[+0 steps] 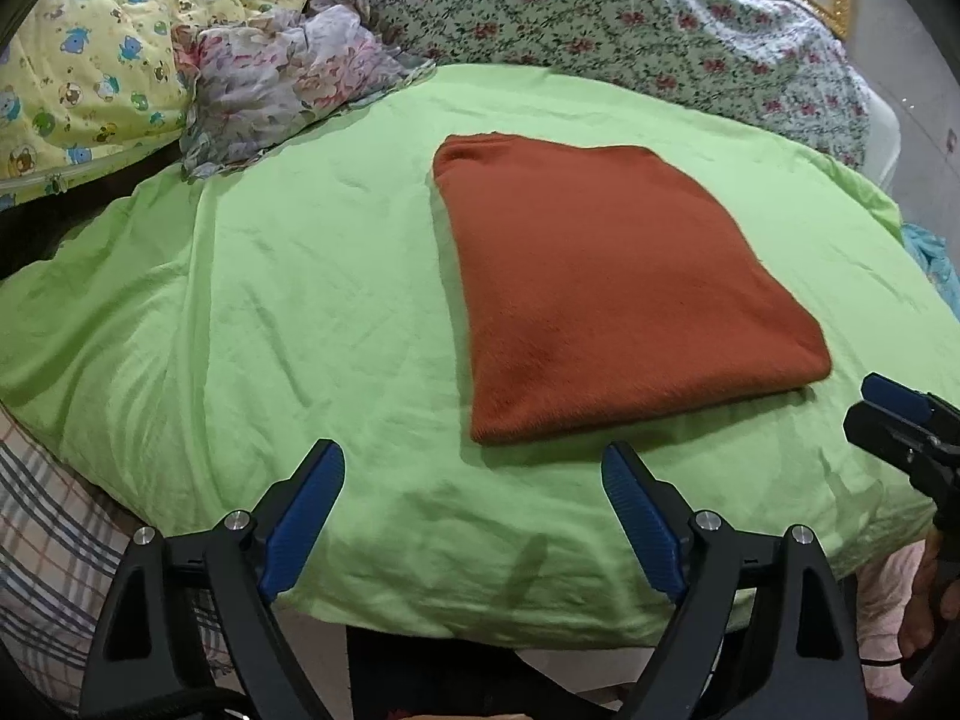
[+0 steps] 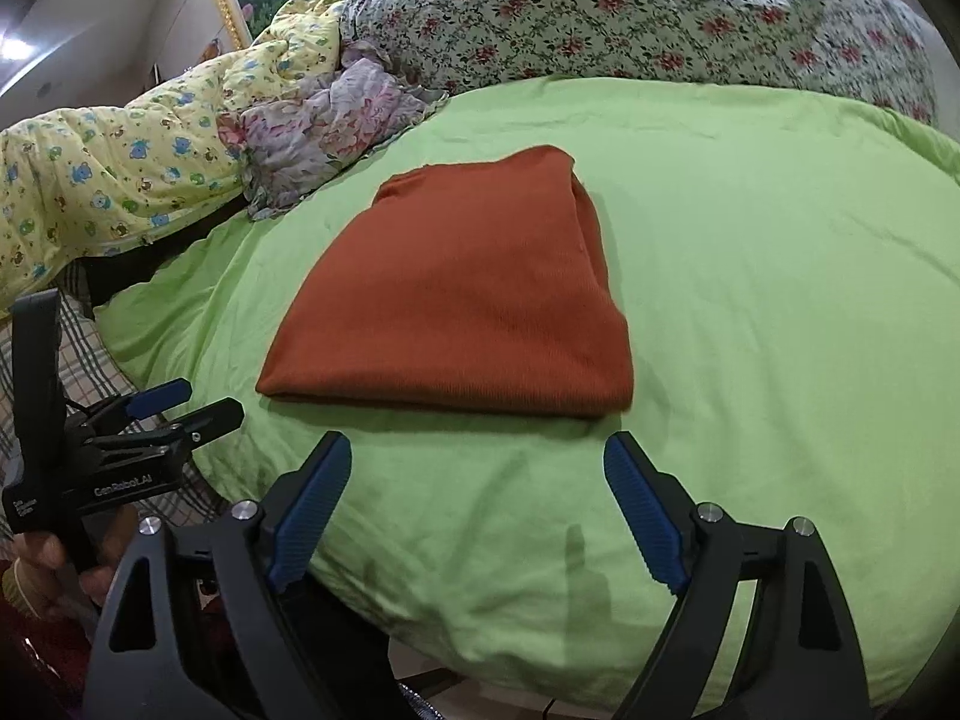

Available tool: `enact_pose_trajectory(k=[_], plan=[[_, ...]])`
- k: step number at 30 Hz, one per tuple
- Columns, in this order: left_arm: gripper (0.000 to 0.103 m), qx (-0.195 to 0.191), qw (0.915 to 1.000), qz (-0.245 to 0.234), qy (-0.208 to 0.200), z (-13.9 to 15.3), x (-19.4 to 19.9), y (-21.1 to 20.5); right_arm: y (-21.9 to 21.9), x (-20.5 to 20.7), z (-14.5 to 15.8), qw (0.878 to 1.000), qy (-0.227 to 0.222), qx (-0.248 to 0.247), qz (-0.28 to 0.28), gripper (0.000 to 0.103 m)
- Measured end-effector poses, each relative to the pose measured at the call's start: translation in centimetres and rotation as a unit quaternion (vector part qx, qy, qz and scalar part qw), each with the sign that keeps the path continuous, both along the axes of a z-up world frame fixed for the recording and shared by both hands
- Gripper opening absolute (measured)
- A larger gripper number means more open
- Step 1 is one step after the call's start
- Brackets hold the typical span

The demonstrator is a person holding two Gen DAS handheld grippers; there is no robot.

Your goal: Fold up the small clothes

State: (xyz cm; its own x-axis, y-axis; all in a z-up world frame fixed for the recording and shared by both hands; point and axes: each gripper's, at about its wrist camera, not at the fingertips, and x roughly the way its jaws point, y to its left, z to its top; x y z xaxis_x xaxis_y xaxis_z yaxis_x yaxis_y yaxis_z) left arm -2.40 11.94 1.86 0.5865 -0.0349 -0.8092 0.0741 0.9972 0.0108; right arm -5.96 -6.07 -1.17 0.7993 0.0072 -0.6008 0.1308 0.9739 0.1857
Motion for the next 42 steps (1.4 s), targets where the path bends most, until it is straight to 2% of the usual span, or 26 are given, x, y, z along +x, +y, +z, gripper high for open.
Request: enact_pose_trajectory(k=[5,12,42], plan=[[0.092,0.017,0.9998,-0.004,0.004,0.3,1.2,-1.0,0.0,2.5,0.4,0.999,0.035,-0.006,0.012,0.089],[0.094,0.024,0.9994,-0.018,0.016,0.1,2.4,-1.9,-0.7,4.7,1.2,0.999,0.049,0.005,0.009,0.089],[0.095,0.042,0.9976,-0.005,0.055,-0.8,3.8,-2.0,-0.4,7.0,0.2,0.996,0.088,0.014,0.019,0.089]])
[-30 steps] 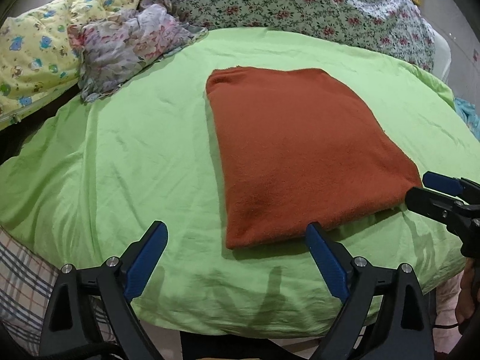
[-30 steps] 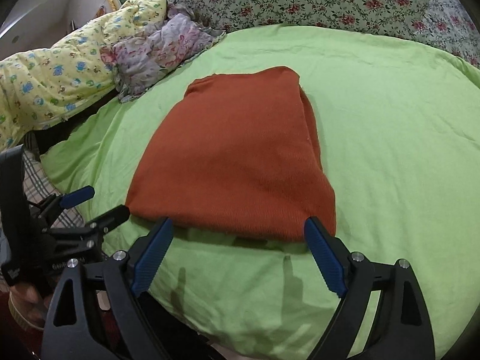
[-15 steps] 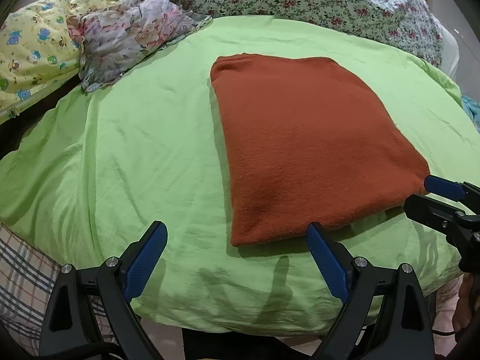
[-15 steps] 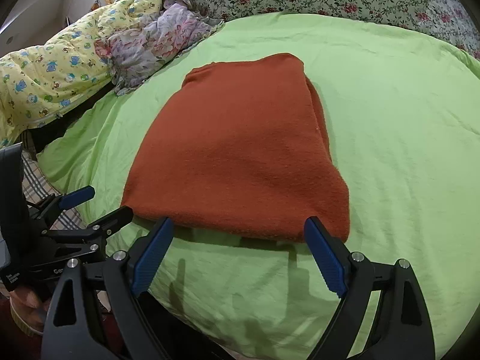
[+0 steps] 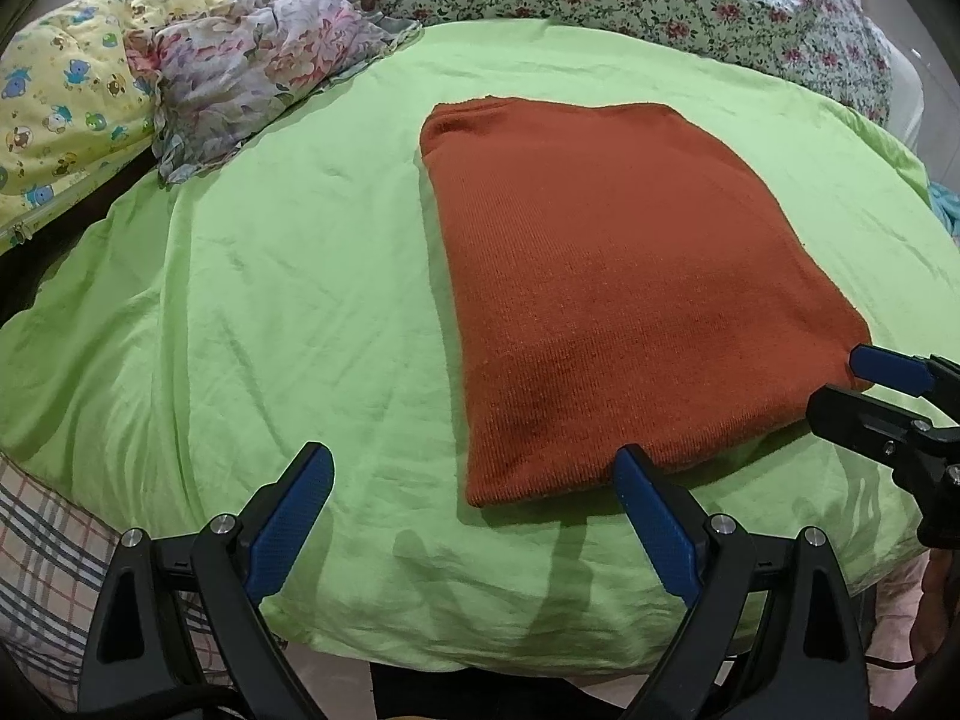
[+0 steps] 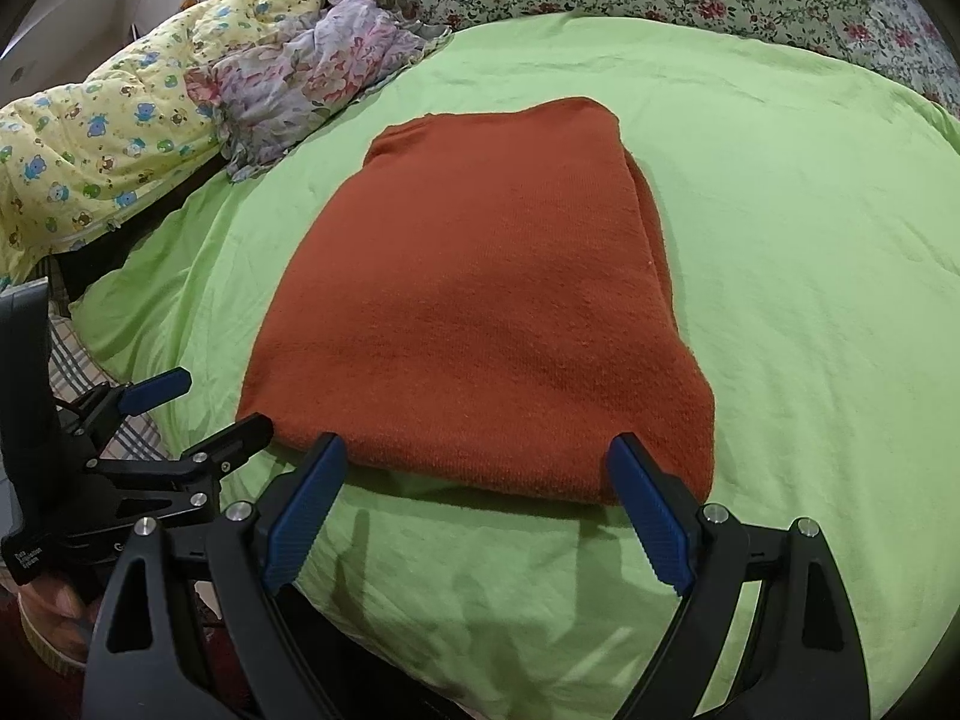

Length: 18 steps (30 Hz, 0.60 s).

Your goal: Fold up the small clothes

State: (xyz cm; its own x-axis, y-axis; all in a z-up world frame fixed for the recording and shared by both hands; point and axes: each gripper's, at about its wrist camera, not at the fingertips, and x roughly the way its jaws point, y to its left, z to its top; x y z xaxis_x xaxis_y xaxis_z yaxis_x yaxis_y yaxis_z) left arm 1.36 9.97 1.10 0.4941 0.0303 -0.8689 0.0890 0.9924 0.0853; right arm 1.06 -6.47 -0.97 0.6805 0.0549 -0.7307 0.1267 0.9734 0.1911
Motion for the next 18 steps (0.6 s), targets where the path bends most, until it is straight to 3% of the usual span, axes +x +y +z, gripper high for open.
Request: enact_pose_trajectory(k=[18], plan=[[0.095,0.008,1.0,-0.002,-0.001,0.19,-0.14,-0.3,0.21,0.29,-0.11,1.0,0.003,0.003,0.001,0.089]])
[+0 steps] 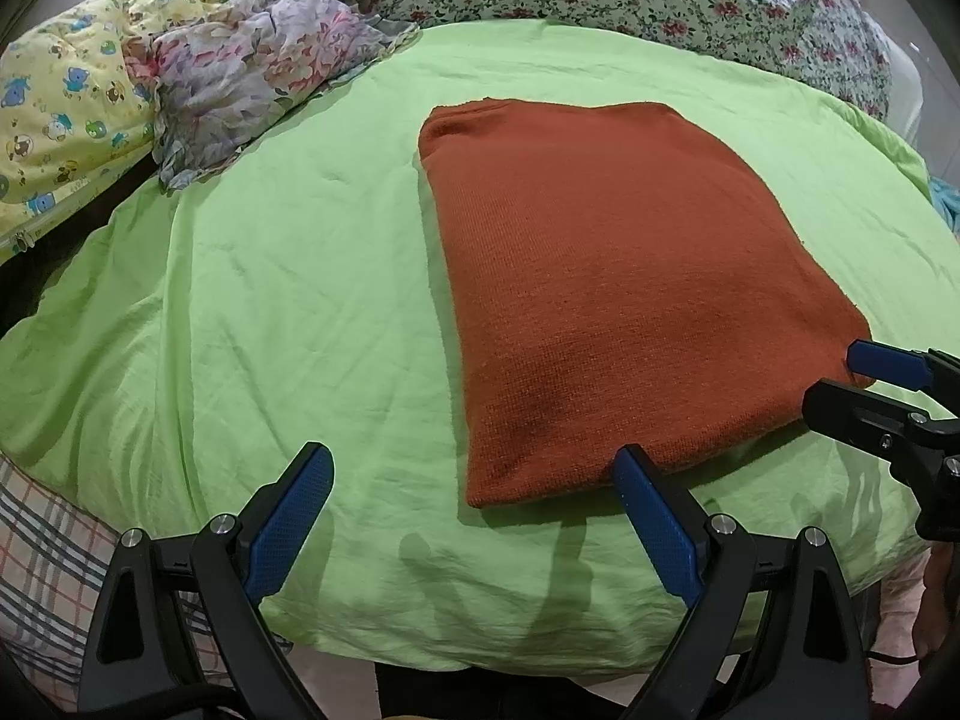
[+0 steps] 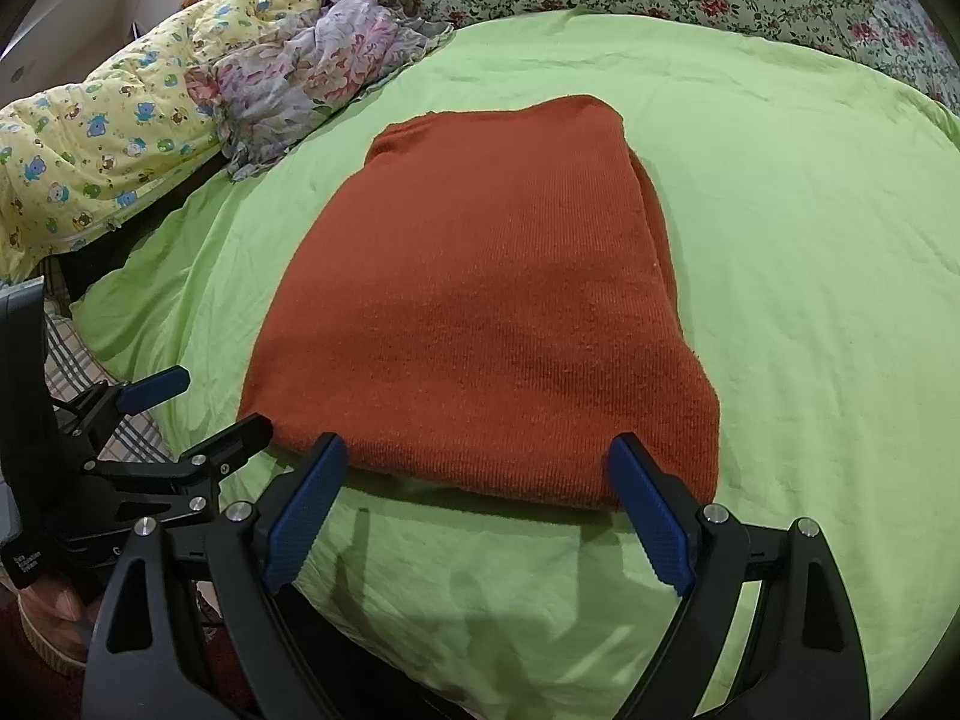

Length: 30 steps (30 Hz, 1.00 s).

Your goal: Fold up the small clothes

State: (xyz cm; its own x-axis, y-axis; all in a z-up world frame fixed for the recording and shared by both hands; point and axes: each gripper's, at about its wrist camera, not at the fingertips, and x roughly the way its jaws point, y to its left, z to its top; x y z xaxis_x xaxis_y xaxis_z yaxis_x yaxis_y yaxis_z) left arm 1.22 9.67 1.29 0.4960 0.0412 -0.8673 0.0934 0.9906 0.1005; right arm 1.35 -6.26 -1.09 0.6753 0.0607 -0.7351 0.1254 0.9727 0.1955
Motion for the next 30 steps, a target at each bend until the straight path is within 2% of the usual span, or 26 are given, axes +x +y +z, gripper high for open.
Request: enact_pose_trajectory(k=[30], plan=[[0.095,0.002,1.0,0.003,-0.001,0.41,-0.31,-0.29,0.97,-0.01,0.57,1.0,0.0,0.002,-0.002,0.089]])
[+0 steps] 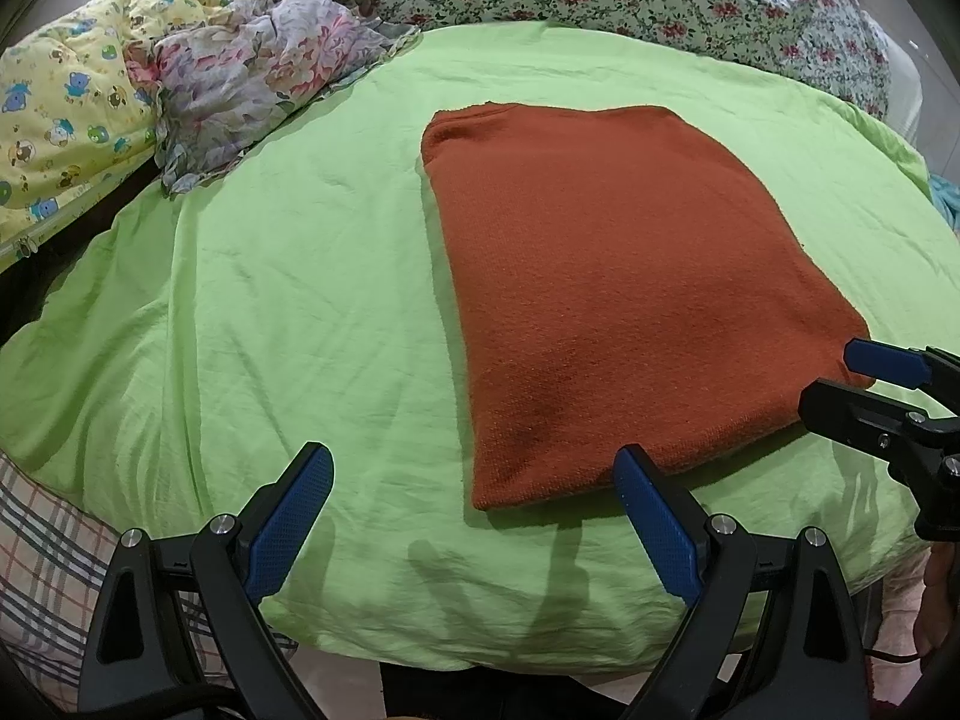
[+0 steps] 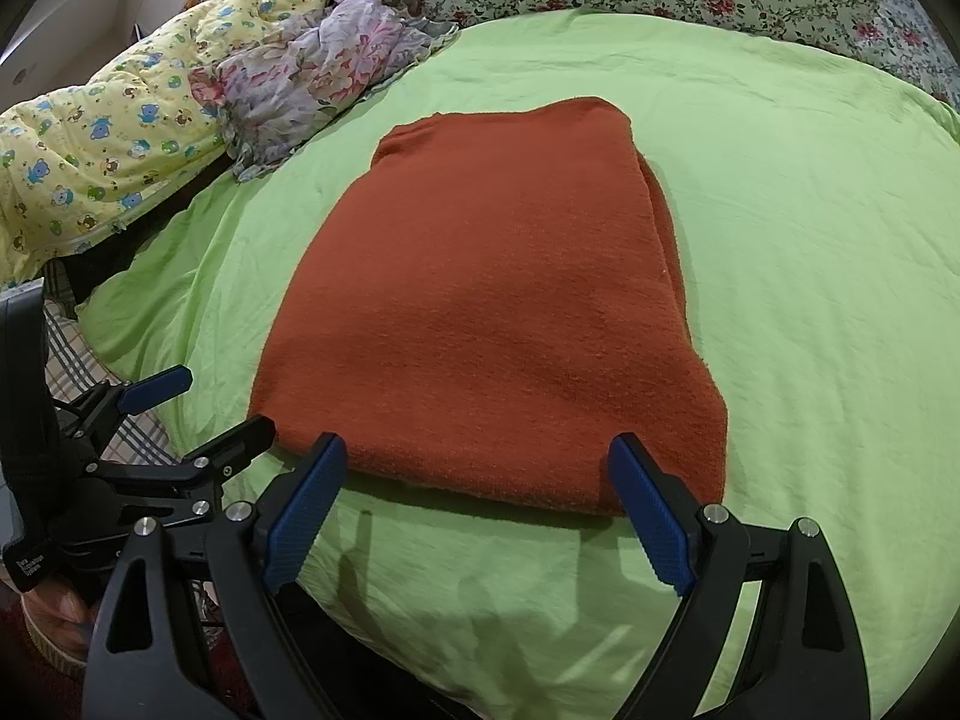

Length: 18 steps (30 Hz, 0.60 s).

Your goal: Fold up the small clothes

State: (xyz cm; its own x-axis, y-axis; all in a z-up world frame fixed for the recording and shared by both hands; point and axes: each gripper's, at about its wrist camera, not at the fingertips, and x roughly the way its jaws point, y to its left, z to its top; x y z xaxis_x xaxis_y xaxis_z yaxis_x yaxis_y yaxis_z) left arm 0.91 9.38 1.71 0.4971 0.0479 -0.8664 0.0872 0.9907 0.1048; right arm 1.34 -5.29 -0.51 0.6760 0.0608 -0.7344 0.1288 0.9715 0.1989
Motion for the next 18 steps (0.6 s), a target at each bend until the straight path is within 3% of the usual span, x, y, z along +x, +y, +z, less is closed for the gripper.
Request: enact_pose_trajectory(k=[18], plan=[[0.095,-0.001,1.0,0.003,0.001,-0.1,0.05,0.18,-0.2,0.1,-0.12,1.0,-0.002,0.002,0.002,0.089]])
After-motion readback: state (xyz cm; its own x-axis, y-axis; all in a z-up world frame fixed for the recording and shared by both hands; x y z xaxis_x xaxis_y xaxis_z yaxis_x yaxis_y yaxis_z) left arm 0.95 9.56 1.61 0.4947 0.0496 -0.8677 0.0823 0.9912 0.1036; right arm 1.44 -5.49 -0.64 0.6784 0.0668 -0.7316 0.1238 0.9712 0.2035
